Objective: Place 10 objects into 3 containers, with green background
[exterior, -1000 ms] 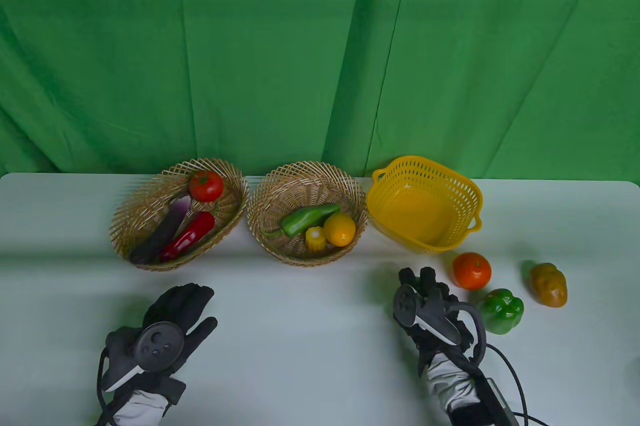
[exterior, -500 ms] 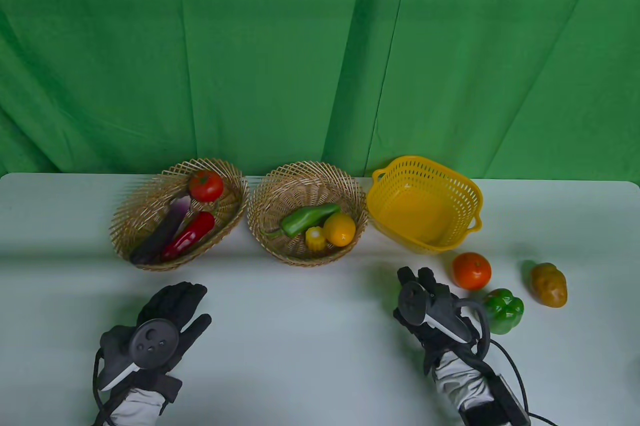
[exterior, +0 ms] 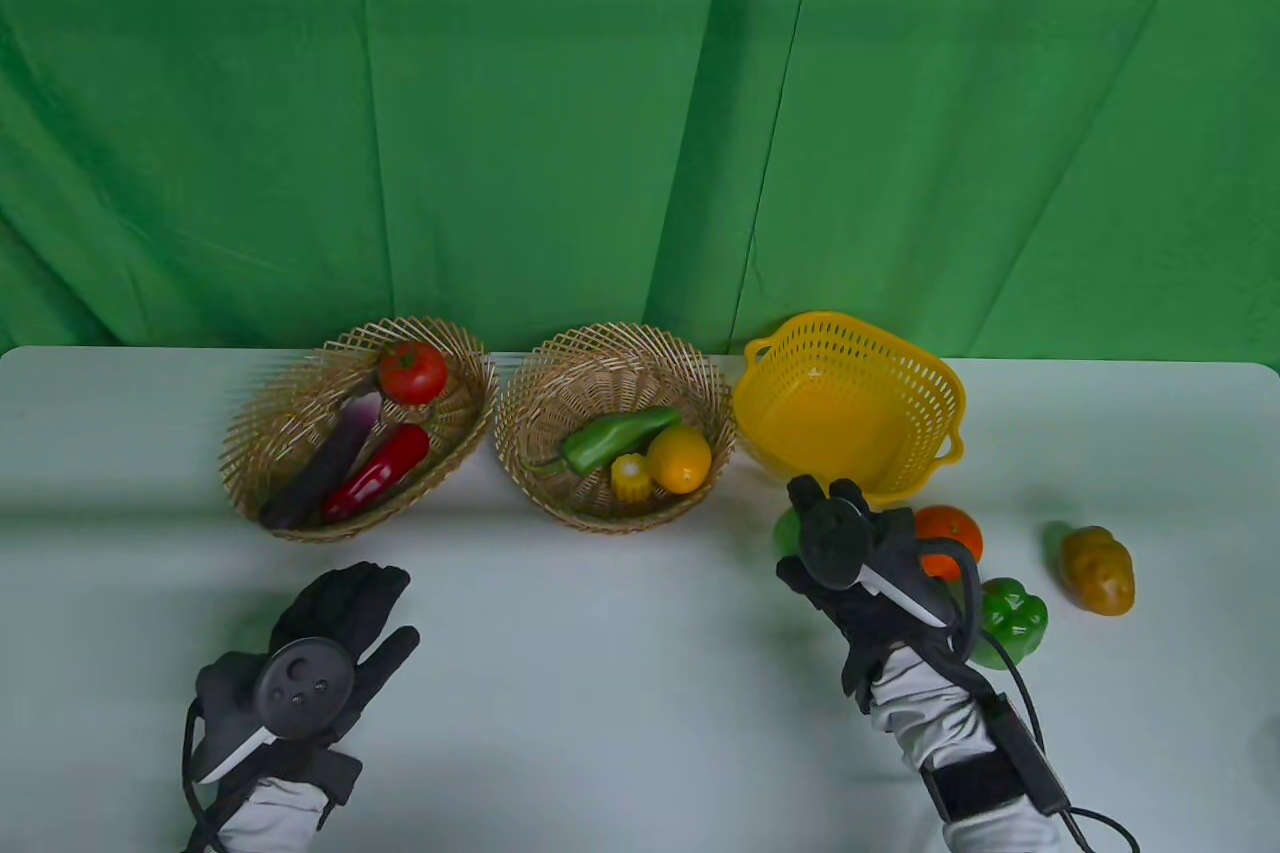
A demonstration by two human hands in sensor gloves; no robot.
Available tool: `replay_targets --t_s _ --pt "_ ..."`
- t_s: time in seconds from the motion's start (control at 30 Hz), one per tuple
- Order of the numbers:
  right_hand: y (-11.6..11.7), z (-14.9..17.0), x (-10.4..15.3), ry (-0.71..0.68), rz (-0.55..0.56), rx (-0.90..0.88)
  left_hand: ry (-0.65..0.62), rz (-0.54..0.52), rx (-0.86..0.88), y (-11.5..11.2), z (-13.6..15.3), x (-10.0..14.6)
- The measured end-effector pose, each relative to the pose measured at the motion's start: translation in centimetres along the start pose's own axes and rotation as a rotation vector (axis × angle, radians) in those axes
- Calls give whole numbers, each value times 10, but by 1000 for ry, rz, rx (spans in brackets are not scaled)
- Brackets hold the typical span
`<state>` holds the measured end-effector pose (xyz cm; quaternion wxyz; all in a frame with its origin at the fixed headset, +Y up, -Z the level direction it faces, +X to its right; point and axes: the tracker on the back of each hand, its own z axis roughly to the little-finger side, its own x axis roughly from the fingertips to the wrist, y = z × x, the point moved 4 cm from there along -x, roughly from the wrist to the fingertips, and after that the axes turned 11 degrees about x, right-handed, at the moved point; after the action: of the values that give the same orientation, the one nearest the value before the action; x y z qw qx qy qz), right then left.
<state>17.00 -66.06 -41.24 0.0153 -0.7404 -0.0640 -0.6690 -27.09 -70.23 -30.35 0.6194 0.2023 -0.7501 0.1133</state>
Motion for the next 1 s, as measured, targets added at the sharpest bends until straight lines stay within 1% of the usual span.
replay_targets --t_s 0.23,0.33,0.47,0.6,0.8,0.93,1.0 --pt "-15 16 -27 99 97 -233 2 -11 1 2 2 0" --pt "-17 23 -39 151 124 -275 4 -12 0 2 2 1" --pt "-13 35 -57 247 144 -259 8 -8 -3 1 3 1" --pt "-5 44 -69 325 153 -216 14 -7 -4 1 4 1" --pt "7 55 -80 390 119 -79 21 -2 -9 1 5 1" --pt "12 62 -82 417 104 -67 22 1 -13 1 5 1" --pt "16 64 -83 413 66 -55 22 4 -18 0 5 1"
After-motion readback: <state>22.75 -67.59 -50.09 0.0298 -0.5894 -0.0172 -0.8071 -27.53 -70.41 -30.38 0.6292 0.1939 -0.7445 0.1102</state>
